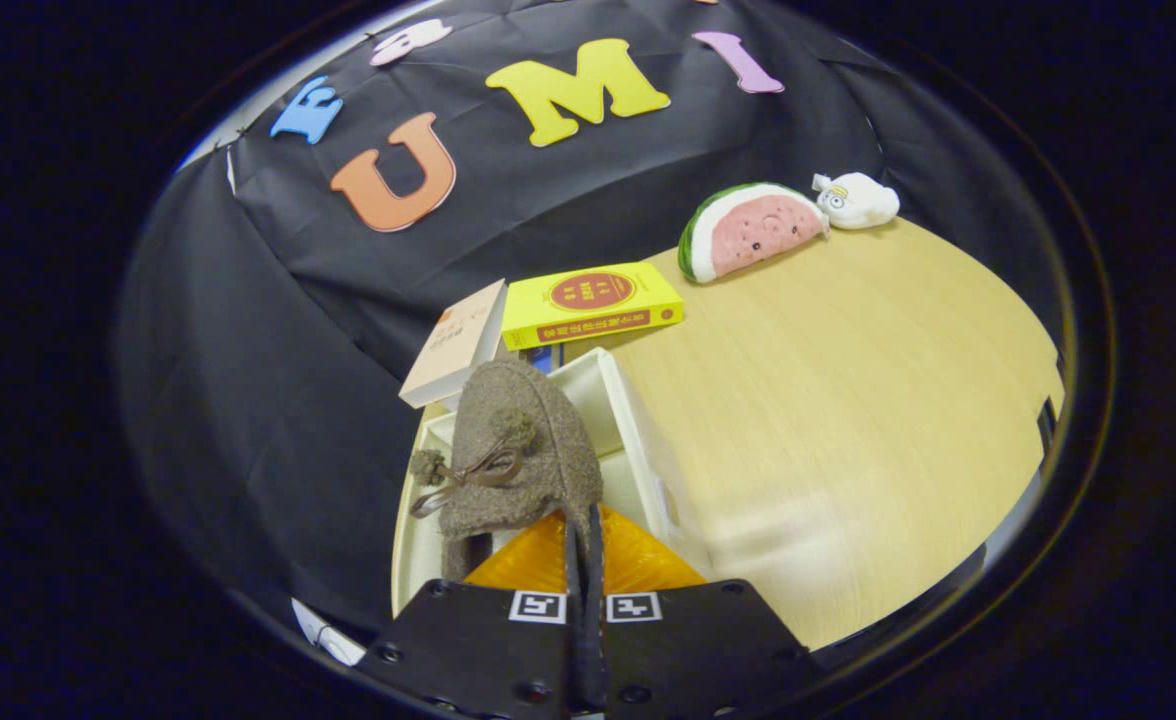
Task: Open the storage box then place both shoes into the box .Put the left shoe in first, then the right shoe, with the right side of both shoes facing outward in a uniform manner.
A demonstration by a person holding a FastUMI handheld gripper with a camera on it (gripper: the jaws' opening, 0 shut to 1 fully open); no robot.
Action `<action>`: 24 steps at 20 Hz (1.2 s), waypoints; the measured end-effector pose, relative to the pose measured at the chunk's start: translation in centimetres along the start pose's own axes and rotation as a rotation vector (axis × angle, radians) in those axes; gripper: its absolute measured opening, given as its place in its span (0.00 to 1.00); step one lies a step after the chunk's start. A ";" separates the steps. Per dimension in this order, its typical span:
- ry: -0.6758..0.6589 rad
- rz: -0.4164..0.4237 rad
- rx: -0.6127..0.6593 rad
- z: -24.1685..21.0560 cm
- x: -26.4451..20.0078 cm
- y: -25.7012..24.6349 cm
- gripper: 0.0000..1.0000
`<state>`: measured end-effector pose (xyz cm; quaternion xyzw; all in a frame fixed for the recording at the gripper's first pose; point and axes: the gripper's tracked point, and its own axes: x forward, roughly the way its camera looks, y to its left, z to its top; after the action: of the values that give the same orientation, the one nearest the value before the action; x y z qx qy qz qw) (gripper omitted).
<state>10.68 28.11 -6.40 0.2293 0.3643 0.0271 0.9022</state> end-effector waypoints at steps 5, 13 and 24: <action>-0.032 -0.019 -0.048 0.0 0.7 0.1 0.01; -0.074 0.030 -0.124 0.0 -0.1 1.5 0.31; -0.341 0.005 -0.329 4.7 -5.7 -3.0 0.95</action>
<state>9.32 22.33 -1.06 0.0811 0.1968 0.0491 0.9759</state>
